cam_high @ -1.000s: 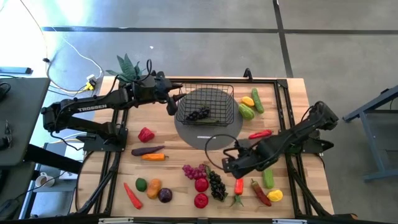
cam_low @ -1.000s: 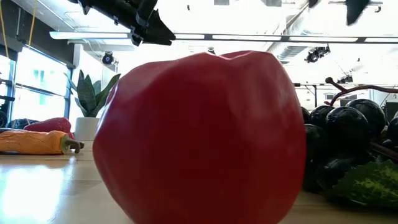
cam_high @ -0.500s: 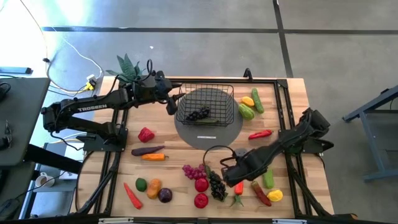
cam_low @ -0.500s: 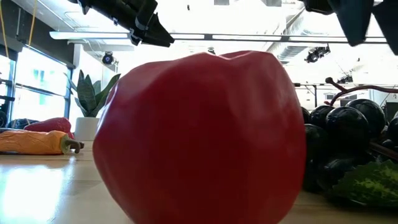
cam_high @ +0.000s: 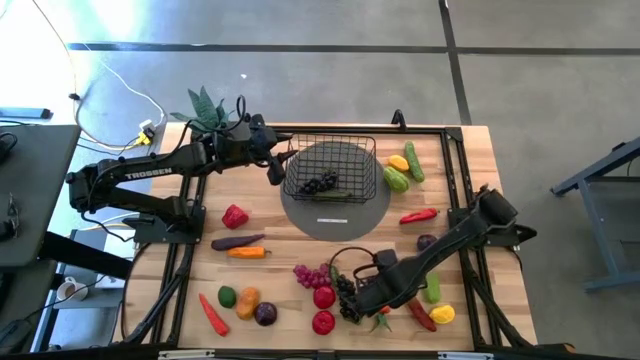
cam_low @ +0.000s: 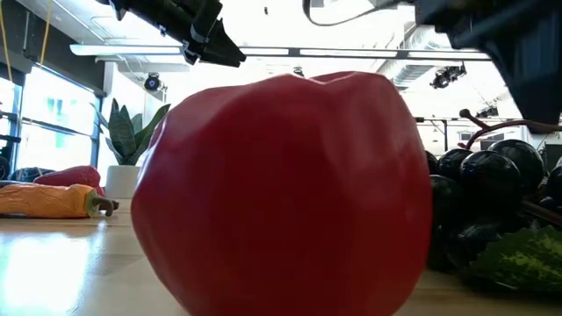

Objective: Build produce basket
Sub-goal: Put the right orange carrot into the wire basket

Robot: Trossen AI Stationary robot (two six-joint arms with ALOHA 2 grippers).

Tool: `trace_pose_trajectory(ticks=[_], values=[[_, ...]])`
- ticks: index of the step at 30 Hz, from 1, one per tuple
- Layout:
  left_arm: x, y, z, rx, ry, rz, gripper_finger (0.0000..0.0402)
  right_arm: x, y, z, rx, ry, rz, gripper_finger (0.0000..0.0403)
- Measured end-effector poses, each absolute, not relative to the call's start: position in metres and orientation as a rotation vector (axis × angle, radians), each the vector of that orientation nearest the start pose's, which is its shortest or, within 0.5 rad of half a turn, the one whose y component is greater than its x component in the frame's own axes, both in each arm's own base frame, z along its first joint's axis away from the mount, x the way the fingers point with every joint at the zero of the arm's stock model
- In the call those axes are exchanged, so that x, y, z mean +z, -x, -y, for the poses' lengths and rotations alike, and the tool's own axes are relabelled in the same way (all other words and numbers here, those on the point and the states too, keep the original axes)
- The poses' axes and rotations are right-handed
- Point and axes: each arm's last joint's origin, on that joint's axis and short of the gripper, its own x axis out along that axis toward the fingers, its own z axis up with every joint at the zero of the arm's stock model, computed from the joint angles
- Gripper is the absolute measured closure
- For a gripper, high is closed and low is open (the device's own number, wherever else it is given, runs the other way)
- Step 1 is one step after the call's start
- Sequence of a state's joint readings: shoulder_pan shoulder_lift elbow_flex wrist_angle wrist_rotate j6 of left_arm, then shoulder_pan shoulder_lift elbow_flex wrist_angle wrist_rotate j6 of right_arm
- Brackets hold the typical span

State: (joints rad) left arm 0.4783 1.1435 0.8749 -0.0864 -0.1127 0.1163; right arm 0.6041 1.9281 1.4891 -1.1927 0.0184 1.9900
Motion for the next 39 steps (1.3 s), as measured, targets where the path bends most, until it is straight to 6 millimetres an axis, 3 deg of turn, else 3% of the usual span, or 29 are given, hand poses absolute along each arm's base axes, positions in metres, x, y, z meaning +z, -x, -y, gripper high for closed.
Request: trace_pose_trajectory(ticks=[10, 19, 23, 30, 39], values=[[0.303, -0.223, -0.120, 0.559, -0.090, -0.401, 0.0209, 0.160, -0.288, -0.196, -1.207, -1.114, -1.263, 0.0162], [0.303, -0.223, -0.120, 0.561, -0.090, -0.401, 0.0208, 0.142, -0.285, -0.193, -1.182, -1.169, -1.250, 0.0167], [0.303, -0.223, -0.120, 0.561, -0.090, -0.401, 0.0208, 0.141, -0.285, -0.192, -1.177, -1.173, -1.251, 0.0208], [0.303, -0.223, -0.120, 0.562, -0.089, -0.401, 0.0210, 0.144, -0.285, -0.192, -1.173, -1.177, -1.251, 0.0339], [0.303, -0.223, -0.119, 0.557, -0.088, -0.405, 0.0211, 0.183, -0.283, -0.176, -1.116, -1.219, -1.031, 0.0342]])
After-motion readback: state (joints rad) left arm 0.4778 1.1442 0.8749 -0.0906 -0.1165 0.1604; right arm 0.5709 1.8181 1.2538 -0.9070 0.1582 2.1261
